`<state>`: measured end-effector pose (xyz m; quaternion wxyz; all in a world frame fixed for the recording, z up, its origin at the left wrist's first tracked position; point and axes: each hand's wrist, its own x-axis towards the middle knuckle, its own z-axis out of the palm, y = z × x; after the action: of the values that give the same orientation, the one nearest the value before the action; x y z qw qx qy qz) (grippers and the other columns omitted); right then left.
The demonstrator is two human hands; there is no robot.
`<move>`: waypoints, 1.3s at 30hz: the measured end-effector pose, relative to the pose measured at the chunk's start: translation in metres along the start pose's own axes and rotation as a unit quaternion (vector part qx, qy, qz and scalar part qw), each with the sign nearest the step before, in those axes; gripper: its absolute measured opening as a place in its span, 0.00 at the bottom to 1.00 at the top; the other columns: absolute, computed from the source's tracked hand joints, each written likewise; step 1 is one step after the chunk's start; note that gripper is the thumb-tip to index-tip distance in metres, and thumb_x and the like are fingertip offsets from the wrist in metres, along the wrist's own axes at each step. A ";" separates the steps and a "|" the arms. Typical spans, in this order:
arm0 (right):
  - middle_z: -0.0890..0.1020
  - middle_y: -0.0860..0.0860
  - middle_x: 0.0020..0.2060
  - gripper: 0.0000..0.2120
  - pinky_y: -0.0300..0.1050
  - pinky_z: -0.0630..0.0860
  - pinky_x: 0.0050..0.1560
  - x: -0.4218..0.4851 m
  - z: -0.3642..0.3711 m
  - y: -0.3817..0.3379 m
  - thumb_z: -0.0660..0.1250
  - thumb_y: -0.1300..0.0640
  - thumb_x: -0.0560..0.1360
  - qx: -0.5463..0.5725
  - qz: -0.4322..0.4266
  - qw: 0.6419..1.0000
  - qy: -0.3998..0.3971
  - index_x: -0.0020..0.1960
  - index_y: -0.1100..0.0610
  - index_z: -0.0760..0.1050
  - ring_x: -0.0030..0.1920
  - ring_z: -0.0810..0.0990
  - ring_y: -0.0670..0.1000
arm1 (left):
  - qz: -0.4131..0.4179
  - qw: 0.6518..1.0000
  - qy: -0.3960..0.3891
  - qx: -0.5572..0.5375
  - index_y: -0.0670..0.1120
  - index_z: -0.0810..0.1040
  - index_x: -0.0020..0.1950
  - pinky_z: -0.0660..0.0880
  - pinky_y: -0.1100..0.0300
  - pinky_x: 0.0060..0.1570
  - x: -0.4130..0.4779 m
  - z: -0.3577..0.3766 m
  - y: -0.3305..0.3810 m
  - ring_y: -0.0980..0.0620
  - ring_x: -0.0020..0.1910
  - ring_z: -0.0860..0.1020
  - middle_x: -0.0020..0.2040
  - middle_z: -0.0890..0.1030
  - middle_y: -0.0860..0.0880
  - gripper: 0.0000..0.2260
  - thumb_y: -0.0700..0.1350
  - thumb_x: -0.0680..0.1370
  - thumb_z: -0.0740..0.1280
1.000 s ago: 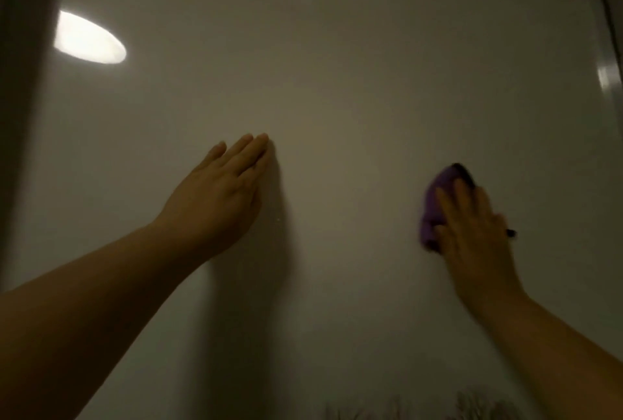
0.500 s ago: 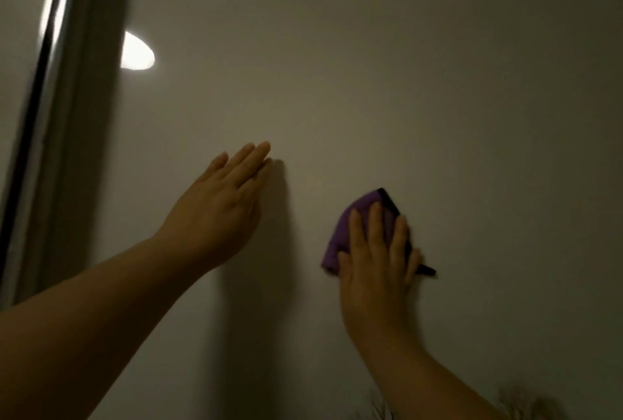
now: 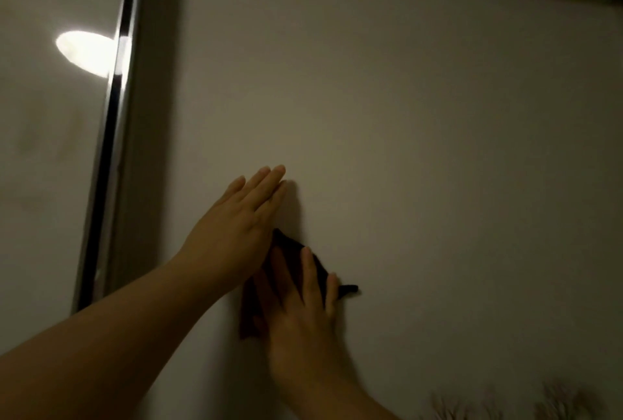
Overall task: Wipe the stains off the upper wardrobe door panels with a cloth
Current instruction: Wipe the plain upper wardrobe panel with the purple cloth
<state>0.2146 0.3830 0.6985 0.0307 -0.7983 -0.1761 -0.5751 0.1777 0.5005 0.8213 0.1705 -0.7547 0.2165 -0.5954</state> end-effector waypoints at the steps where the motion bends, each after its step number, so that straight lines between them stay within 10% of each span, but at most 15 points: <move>1: 0.57 0.46 0.74 0.33 0.69 0.53 0.66 -0.004 0.000 0.000 0.53 0.42 0.70 -0.016 -0.029 0.999 -0.006 0.74 0.44 0.53 0.72 0.53 0.61 | -0.001 1.000 -0.001 0.003 0.40 0.63 0.71 0.52 0.50 0.69 -0.001 0.000 -0.004 0.45 0.71 0.58 0.72 0.61 0.42 0.26 0.42 0.73 0.55; 8: 0.51 0.46 0.75 0.31 0.62 0.54 0.66 -0.020 -0.001 0.068 0.56 0.43 0.71 -0.079 -0.156 0.984 0.019 0.73 0.44 0.55 0.73 0.55 0.57 | -0.019 0.999 -0.004 -0.049 0.44 0.54 0.74 0.49 0.51 0.70 0.000 -0.007 -0.025 0.48 0.73 0.51 0.74 0.51 0.47 0.24 0.40 0.77 0.50; 13: 0.59 0.51 0.74 0.24 0.66 0.61 0.64 0.035 -0.025 0.104 0.48 0.45 0.77 -0.038 0.020 0.997 0.068 0.71 0.49 0.59 0.71 0.57 0.59 | 0.027 0.999 0.009 0.022 0.38 0.67 0.68 0.53 0.42 0.64 -0.009 -0.019 -0.046 0.40 0.68 0.65 0.70 0.66 0.40 0.25 0.40 0.73 0.50; 18: 0.58 0.52 0.74 0.25 0.68 0.57 0.65 0.093 -0.032 0.045 0.54 0.47 0.77 -0.018 0.140 0.987 0.079 0.73 0.49 0.57 0.73 0.55 0.62 | 0.011 0.999 0.014 0.043 0.45 0.53 0.72 0.46 0.50 0.68 -0.016 -0.032 -0.067 0.48 0.72 0.50 0.73 0.52 0.47 0.25 0.39 0.76 0.54; 27: 0.58 0.46 0.74 0.27 0.62 0.54 0.67 0.033 -0.015 0.007 0.55 0.44 0.75 -0.053 -0.229 0.972 -0.018 0.73 0.44 0.57 0.74 0.55 0.55 | 0.006 0.996 0.060 0.069 0.38 0.62 0.70 0.55 0.44 0.66 -0.034 -0.065 -0.106 0.43 0.70 0.58 0.71 0.62 0.40 0.24 0.40 0.74 0.53; 35: 0.42 0.47 0.76 0.25 0.63 0.45 0.70 0.177 -0.058 -0.022 0.46 0.47 0.80 -0.021 0.040 0.999 0.017 0.75 0.46 0.42 0.74 0.39 0.56 | -0.043 0.995 0.054 0.067 0.39 0.64 0.70 0.56 0.45 0.66 -0.045 -0.070 -0.140 0.44 0.71 0.58 0.72 0.63 0.41 0.24 0.48 0.76 0.50; 39: 0.57 0.50 0.75 0.25 0.68 0.57 0.67 0.168 -0.042 -0.058 0.50 0.48 0.78 -0.011 -0.008 0.998 0.065 0.74 0.49 0.54 0.74 0.54 0.60 | -0.048 0.996 0.066 0.045 0.41 0.65 0.70 0.57 0.45 0.67 -0.046 -0.068 -0.146 0.45 0.71 0.59 0.72 0.64 0.42 0.23 0.49 0.77 0.50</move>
<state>0.2043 0.4682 0.8598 0.0289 -0.7584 -0.1735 -0.6276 0.1205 0.6491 0.8746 0.1611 -0.7150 0.1642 -0.6603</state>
